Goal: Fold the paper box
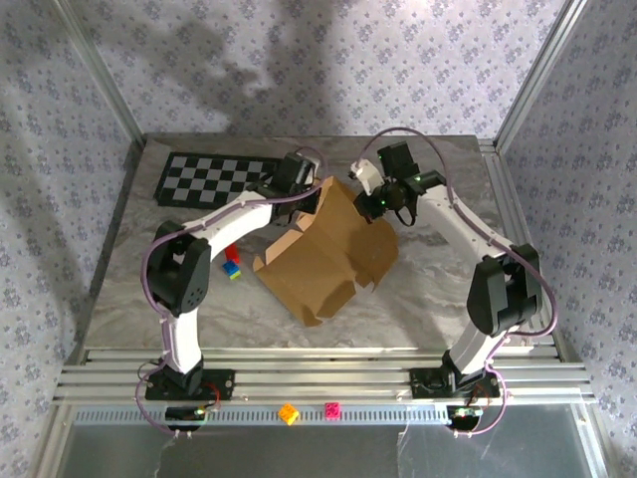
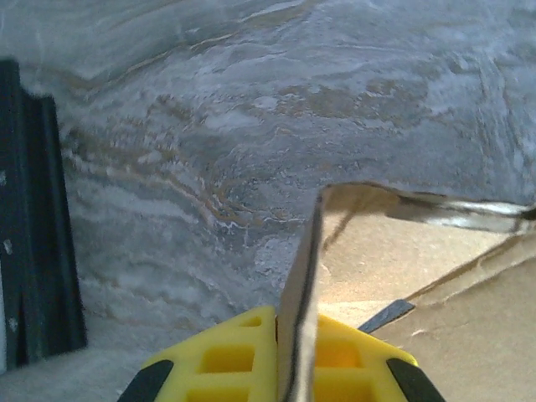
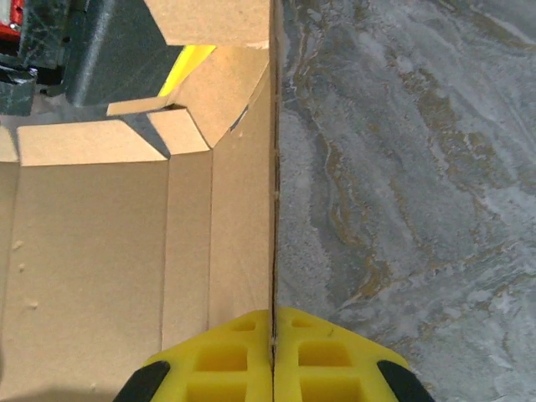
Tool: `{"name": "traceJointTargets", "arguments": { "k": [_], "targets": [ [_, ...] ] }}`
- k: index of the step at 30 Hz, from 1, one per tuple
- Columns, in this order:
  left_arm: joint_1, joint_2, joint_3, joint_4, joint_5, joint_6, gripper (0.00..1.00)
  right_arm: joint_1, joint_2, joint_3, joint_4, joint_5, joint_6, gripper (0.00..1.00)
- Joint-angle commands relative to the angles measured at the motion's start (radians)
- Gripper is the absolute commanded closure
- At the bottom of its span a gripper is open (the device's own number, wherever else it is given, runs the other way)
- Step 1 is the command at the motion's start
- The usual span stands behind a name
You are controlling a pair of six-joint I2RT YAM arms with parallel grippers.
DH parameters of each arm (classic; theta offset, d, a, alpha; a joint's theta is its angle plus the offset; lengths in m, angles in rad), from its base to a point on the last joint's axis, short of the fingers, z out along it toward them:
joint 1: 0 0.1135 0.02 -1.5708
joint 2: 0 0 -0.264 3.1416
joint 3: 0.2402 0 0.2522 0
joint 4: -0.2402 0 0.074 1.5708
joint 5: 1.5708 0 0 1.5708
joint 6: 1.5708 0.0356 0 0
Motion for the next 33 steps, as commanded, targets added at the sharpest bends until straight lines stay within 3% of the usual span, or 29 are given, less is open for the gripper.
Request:
{"name": "traceJointTargets", "arguments": {
  "k": [1,2,6,9,12,16,18,21,26,29,33],
  "targets": [
    [0.018,-0.033,-0.057,0.034,-0.101,-0.282,0.93,0.032,-0.011,-0.006,0.044,0.071,0.004,1.0],
    [0.018,-0.031,-0.061,0.051,-0.083,-0.322,0.88,0.046,-0.009,-0.007,0.048,0.079,0.002,1.0],
    [0.021,-0.01,-0.059,0.083,-0.022,-0.43,0.83,0.086,0.0,-0.006,0.059,0.129,-0.002,1.0],
    [0.03,-0.028,-0.059,0.067,-0.027,-0.445,0.66,0.09,0.001,-0.012,0.054,0.139,-0.032,1.0],
    [0.068,-0.093,-0.087,0.046,-0.023,-0.419,0.54,0.067,-0.012,-0.024,0.031,0.098,-0.101,1.0],
    [0.17,-0.19,-0.162,0.083,0.174,-0.254,0.5,-0.005,-0.027,-0.03,0.001,-0.072,-0.153,1.0],
    [0.228,-0.195,-0.184,0.07,0.33,-0.156,0.51,-0.046,-0.023,-0.022,-0.025,-0.169,-0.156,1.0],
    [0.298,-0.172,-0.219,0.045,0.473,-0.087,0.53,-0.091,-0.005,-0.009,-0.034,-0.268,-0.144,1.0],
    [0.378,-0.145,-0.282,0.136,0.539,-0.175,0.63,-0.082,0.026,0.013,-0.05,-0.206,-0.17,1.0],
    [0.382,-0.127,-0.285,0.194,0.59,-0.212,0.7,-0.054,0.036,0.016,-0.041,-0.115,-0.174,1.0],
    [0.356,-0.116,-0.277,0.179,0.616,-0.166,0.83,-0.061,0.054,0.021,-0.042,-0.104,-0.173,1.0]
  ]
}}
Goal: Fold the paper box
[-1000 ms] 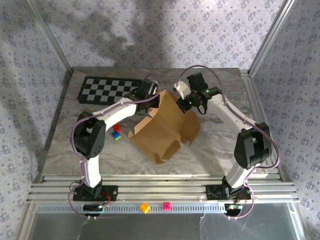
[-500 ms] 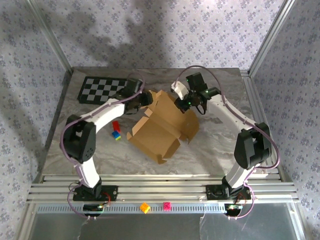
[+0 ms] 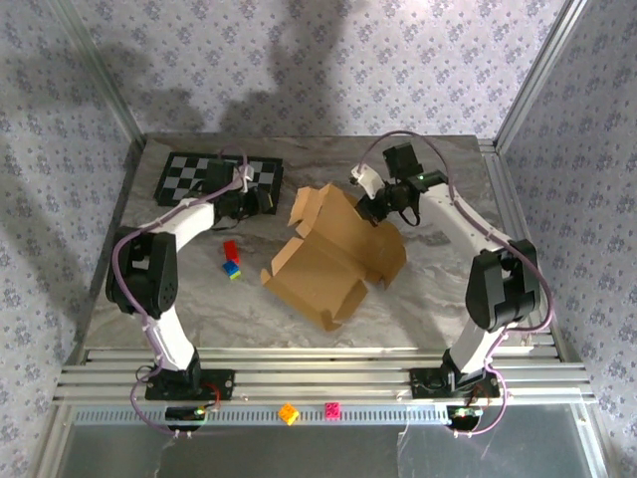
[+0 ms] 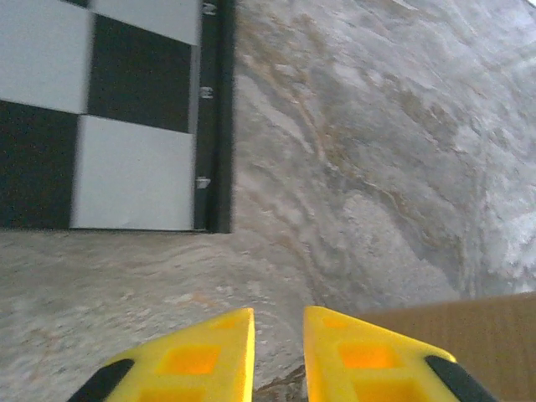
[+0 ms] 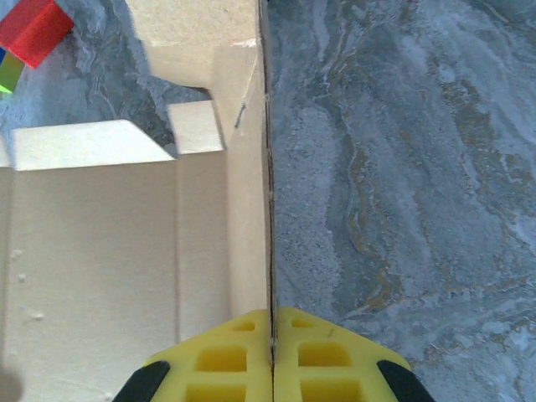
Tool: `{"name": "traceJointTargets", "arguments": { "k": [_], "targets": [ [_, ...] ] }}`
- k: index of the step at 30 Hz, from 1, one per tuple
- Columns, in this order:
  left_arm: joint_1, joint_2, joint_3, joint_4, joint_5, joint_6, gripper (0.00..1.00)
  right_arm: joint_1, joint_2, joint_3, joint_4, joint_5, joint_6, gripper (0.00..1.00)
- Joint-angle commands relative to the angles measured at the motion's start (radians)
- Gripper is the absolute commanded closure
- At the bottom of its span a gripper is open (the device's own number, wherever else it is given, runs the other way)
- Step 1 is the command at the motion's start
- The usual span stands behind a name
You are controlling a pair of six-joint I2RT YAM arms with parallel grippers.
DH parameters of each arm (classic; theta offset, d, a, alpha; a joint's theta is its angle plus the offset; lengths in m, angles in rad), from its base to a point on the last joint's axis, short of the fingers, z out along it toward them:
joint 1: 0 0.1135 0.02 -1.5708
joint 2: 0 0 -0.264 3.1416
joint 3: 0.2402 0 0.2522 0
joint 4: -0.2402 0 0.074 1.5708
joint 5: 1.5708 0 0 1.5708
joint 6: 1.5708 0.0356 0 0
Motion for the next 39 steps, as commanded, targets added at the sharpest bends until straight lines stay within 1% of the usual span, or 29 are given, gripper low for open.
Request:
{"name": "traceJointTargets", "arguments": {
  "k": [1,4,7,11,13,16,20,23,24,26,28,30,33,37,39],
  "targets": [
    [-0.025,0.005,0.011,0.02,0.07,0.049,0.84,-0.014,0.024,0.037,-0.033,0.023,-0.016,1.0],
    [-0.031,0.034,0.031,-0.037,0.061,0.095,0.84,-0.025,0.029,0.051,-0.046,-0.024,-0.02,1.0],
    [-0.036,0.059,0.062,-0.059,0.029,0.125,0.8,-0.026,0.027,0.051,-0.064,-0.057,-0.044,1.0],
    [-0.04,0.089,0.121,-0.045,0.013,0.118,0.77,0.007,0.025,0.044,-0.051,0.05,-0.079,1.0],
    [-0.047,0.094,0.146,-0.048,-0.001,0.118,0.75,0.04,0.026,0.046,-0.034,0.148,-0.097,1.0],
    [-0.048,0.093,0.156,-0.043,-0.012,0.105,0.75,0.102,0.047,0.048,0.006,0.337,-0.146,1.0],
    [-0.048,0.085,0.136,-0.044,-0.012,0.102,0.75,0.173,0.062,0.022,0.119,0.516,-0.235,1.0],
    [-0.048,0.074,0.102,-0.026,-0.002,0.085,0.75,0.221,0.045,-0.063,0.28,0.615,-0.378,1.0],
    [-0.049,0.07,0.09,-0.02,-0.001,0.082,0.75,0.232,0.038,-0.095,0.328,0.63,-0.423,1.0],
    [-0.049,0.057,0.06,-0.001,-0.002,0.072,0.75,0.251,0.024,-0.149,0.438,0.638,-0.513,1.0],
    [-0.048,0.042,0.028,0.024,0.0,0.071,0.74,0.254,0.019,-0.177,0.499,0.628,-0.553,1.0],
    [-0.047,0.028,0.004,0.044,0.013,0.072,0.74,0.259,0.02,-0.212,0.575,0.644,-0.605,1.0],
    [-0.047,0.005,-0.026,0.063,0.03,0.092,0.74,0.267,0.018,-0.287,0.718,0.659,-0.701,1.0],
    [-0.041,-0.035,-0.064,0.092,0.052,0.115,0.73,0.264,0.027,-0.283,0.814,0.684,-0.74,1.0],
    [-0.042,-0.045,-0.071,0.102,0.062,0.125,0.72,0.262,0.034,-0.271,0.836,0.677,-0.768,1.0]
  ]
}}
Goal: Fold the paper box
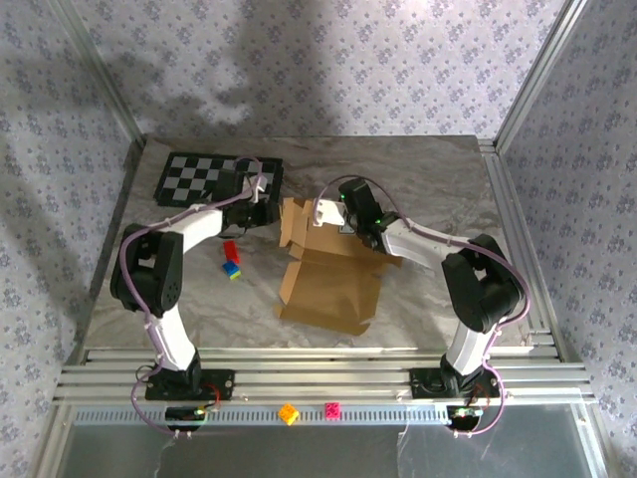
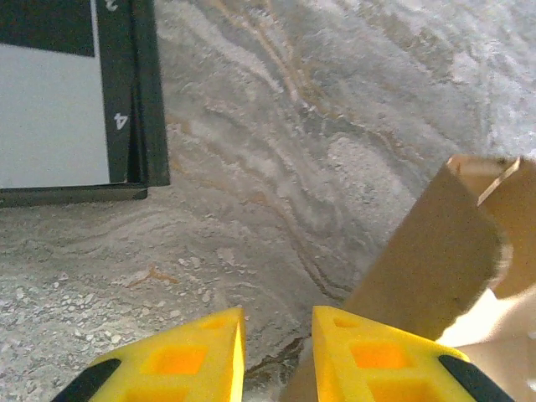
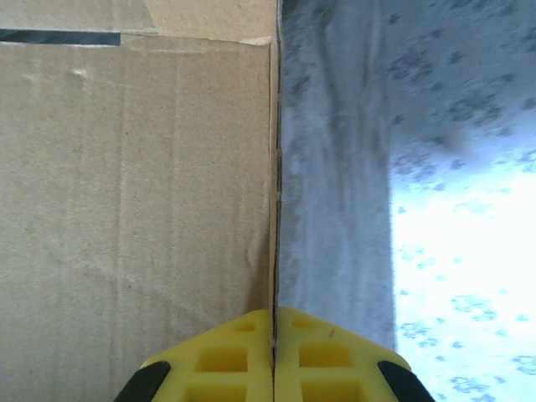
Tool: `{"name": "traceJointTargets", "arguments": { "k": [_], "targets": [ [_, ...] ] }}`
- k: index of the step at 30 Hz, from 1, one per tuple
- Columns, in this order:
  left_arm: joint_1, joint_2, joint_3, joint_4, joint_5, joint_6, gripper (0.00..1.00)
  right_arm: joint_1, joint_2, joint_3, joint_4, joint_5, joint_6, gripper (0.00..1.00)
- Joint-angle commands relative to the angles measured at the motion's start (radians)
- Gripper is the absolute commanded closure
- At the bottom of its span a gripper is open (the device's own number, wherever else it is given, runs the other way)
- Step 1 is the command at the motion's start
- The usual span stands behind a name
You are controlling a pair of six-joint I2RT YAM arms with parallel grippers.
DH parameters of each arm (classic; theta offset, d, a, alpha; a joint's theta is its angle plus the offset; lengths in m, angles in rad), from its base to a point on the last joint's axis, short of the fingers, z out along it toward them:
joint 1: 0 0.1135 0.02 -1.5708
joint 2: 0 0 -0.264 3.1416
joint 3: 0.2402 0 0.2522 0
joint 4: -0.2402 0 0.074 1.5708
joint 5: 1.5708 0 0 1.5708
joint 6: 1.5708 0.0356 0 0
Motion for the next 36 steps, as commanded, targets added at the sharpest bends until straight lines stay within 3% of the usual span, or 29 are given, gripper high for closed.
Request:
{"name": "traceJointTargets", "arguments": {
  "k": [1,10,23,36],
  "targets": [
    [0.001,-0.054,-0.007,0.062,0.045,0.04,0.72,0.001,-0.003,0.022,0.139,0.023,-0.107,1.0],
    [0.001,-0.037,0.005,0.177,0.037,0.098,0.68,-0.034,0.034,0.026,0.229,-0.056,-0.185,1.0],
    [-0.031,0.021,0.028,0.25,0.181,0.293,0.66,-0.041,0.04,-0.03,0.28,-0.072,-0.21,1.0],
    [-0.072,0.064,0.083,0.193,0.212,0.379,0.64,-0.039,0.021,-0.055,0.256,-0.083,-0.193,1.0]
  ]
}}
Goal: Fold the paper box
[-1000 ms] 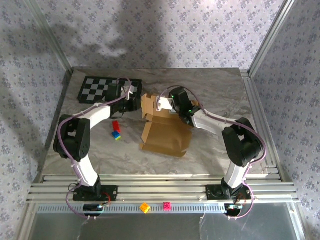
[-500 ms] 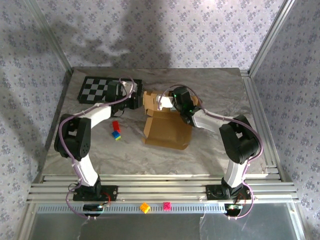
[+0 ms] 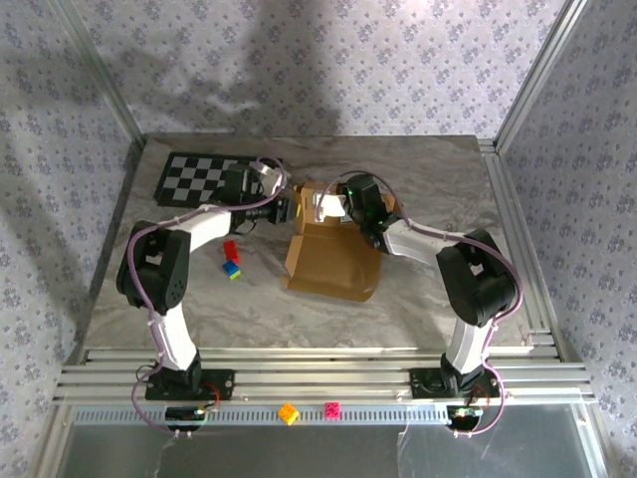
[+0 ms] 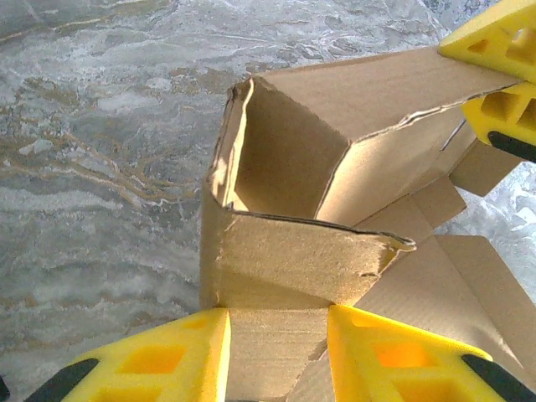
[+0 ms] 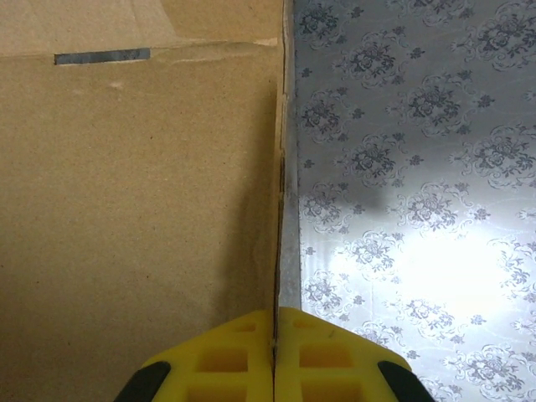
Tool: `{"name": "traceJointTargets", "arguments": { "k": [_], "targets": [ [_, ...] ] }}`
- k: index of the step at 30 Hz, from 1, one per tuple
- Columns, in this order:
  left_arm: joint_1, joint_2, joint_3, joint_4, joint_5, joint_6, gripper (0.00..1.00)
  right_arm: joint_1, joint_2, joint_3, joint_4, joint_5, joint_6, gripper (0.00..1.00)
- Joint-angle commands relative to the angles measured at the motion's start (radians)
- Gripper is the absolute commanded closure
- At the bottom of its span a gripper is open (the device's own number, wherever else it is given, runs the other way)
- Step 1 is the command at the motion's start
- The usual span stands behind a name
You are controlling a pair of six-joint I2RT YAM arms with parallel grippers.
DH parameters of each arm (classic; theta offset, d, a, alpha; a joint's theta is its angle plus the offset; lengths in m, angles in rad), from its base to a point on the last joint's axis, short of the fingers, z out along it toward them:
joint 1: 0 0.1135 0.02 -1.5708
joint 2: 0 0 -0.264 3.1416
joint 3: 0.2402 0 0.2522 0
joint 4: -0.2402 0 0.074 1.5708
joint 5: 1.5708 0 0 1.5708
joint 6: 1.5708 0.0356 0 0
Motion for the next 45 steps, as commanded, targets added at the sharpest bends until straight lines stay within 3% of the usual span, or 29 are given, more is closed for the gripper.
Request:
{"name": "traceJointTargets", "arguments": {
  "k": [1,12,18,24,34,45],
  "targets": [
    [-0.022,0.015,0.054,0.002,0.034,0.048,0.65,0.004,-0.02,-0.019,-0.009,-0.017,-0.006,1.0],
    [-0.063,0.023,0.048,-0.005,-0.03,0.059,0.67,0.011,-0.021,-0.013,-0.017,-0.013,0.012,1.0],
    [-0.075,0.022,0.027,0.043,-0.042,0.058,0.58,0.012,-0.024,-0.007,-0.046,-0.026,0.036,1.0],
    [-0.076,0.046,0.037,0.034,-0.059,0.059,0.59,0.011,-0.033,-0.015,-0.051,-0.028,0.041,1.0],
    [-0.103,0.086,0.078,0.024,-0.196,0.043,0.57,0.011,-0.049,-0.019,-0.079,-0.056,0.072,1.0],
    [-0.117,0.135,0.111,0.057,-0.263,-0.012,0.84,0.008,-0.046,-0.011,-0.112,-0.082,0.096,1.0]
  ]
}}
